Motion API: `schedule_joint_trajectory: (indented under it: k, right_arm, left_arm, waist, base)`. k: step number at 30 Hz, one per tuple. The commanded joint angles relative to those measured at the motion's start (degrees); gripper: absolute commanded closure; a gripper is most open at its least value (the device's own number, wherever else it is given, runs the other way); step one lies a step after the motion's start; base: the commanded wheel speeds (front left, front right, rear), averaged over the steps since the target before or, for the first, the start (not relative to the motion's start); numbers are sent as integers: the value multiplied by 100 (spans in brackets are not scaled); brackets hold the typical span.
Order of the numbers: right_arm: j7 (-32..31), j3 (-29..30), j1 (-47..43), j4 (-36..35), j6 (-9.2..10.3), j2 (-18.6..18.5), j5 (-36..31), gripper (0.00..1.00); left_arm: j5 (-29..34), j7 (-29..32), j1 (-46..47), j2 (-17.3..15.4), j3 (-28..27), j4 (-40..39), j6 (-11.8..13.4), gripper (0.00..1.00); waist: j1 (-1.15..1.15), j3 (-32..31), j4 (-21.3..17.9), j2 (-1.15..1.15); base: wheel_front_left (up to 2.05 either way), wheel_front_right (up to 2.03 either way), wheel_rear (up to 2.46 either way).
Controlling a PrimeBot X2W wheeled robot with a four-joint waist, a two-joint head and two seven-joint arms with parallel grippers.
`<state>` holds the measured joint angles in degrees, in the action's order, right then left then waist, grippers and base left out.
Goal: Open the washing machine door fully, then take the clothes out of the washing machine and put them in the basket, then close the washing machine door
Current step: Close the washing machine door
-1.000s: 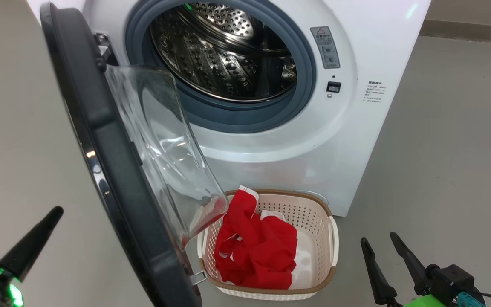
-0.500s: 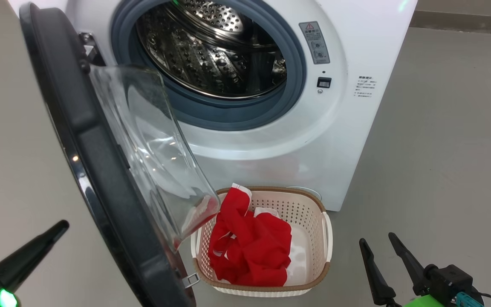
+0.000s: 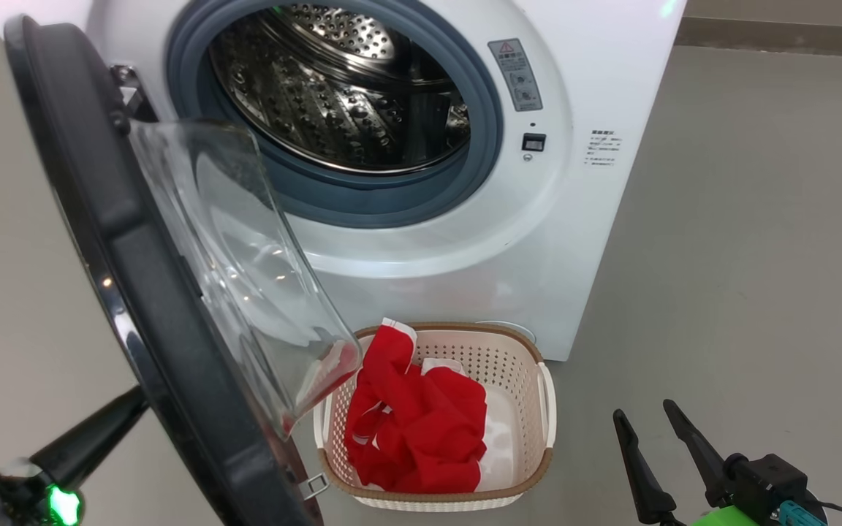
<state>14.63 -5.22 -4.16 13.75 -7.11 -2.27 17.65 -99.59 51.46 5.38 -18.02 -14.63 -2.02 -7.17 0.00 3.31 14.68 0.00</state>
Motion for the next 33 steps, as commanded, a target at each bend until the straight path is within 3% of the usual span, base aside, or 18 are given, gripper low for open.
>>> schedule_joint_trajectory:
  k: [1, 20, 33]
  right_arm:
    - [37, -149, 221, -139, -37, -61, 47, 0]
    - [37, -80, 337, -177, -37, -61, 66, 0]
    - [37, -43, 494, -229, -37, -61, 90, 0]
  left_arm:
    - [93, 67, 320, -112, -289, -194, -32, 100]
    - [768, 24, 1013, 768, -273, -422, -32, 100]
    - [1164, -390, 1541, 1109, 51, -332, -32, 100]
  waist:
    - [0, 2, -27, 0]
    - [0, 205, -188, 0]
    - [0, 429, -438, 0]
  base:
    - [0, 0, 0]
    - [0, 0, 0]
    - [0, 0, 0]
